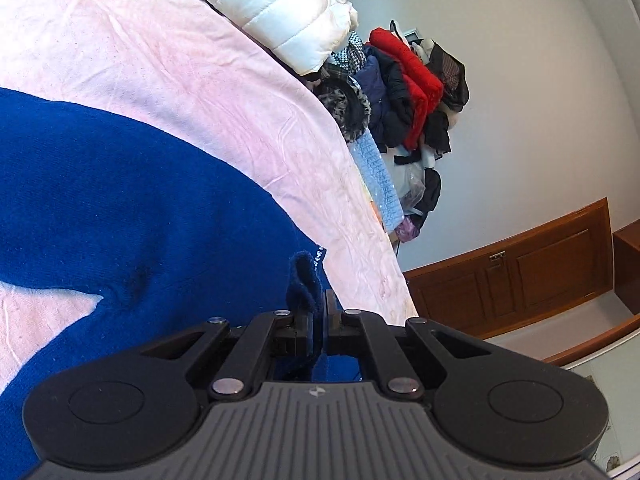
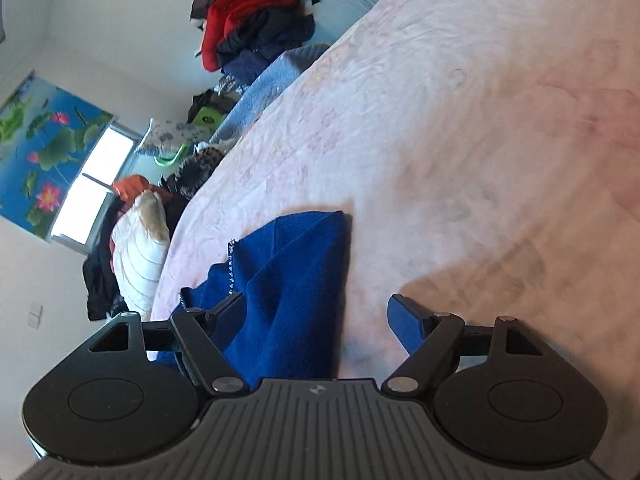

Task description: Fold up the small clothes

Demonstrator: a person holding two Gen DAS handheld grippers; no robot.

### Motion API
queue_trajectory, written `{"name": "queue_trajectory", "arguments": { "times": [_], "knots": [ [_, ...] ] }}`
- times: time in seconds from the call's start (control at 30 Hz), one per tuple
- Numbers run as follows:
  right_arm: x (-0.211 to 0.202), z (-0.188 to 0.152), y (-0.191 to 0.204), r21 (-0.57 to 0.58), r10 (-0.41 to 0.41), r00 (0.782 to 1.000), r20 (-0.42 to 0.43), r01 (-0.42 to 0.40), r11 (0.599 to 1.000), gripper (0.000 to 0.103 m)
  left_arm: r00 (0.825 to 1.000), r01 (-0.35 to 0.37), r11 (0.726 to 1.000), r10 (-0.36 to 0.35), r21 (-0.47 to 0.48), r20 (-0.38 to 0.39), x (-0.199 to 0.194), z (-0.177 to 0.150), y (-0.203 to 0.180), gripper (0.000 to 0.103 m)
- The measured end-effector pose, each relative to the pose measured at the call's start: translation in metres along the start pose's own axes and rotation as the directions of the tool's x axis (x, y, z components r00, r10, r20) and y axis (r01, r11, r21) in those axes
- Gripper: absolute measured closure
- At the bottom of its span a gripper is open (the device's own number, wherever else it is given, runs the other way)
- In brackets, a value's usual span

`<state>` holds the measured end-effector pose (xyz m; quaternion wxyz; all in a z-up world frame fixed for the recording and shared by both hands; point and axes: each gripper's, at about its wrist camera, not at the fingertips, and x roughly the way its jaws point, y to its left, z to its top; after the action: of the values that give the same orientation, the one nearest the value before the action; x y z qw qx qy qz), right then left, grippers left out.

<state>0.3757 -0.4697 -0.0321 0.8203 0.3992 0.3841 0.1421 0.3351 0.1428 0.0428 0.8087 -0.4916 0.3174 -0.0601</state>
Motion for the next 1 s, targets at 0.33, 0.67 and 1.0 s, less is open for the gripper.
{"name": "queue_trajectory", "arguments": {
  "times": [0.33, 0.67, 1.0],
  "knots": [
    [0.018, 0.029, 0.024, -0.141, -0.036, 0.999, 0.012, 0.037, 0.989, 0.096, 1.0, -0.021, 0.999, 0.021, 0.047, -0.012, -0.003, 0.005, 0.001, 0.099],
    [0.014, 0.016, 0.001, 0.024, -0.002, 0.998, -0.056, 0.003, 1.0, 0.052, 0.983, -0.124, 0.992, 0.125, 0.017, -0.134, 0.032, -0.005, 0.031, 0.099],
    [0.01, -0.03, 0.023, -0.095, -0.016, 0.986, -0.168, 0.0, 0.996, 0.074, 0.984, -0.119, 0.992, 0.124, 0.047, -0.126, 0.016, 0.002, 0.028, 0.036]
  ]
}}
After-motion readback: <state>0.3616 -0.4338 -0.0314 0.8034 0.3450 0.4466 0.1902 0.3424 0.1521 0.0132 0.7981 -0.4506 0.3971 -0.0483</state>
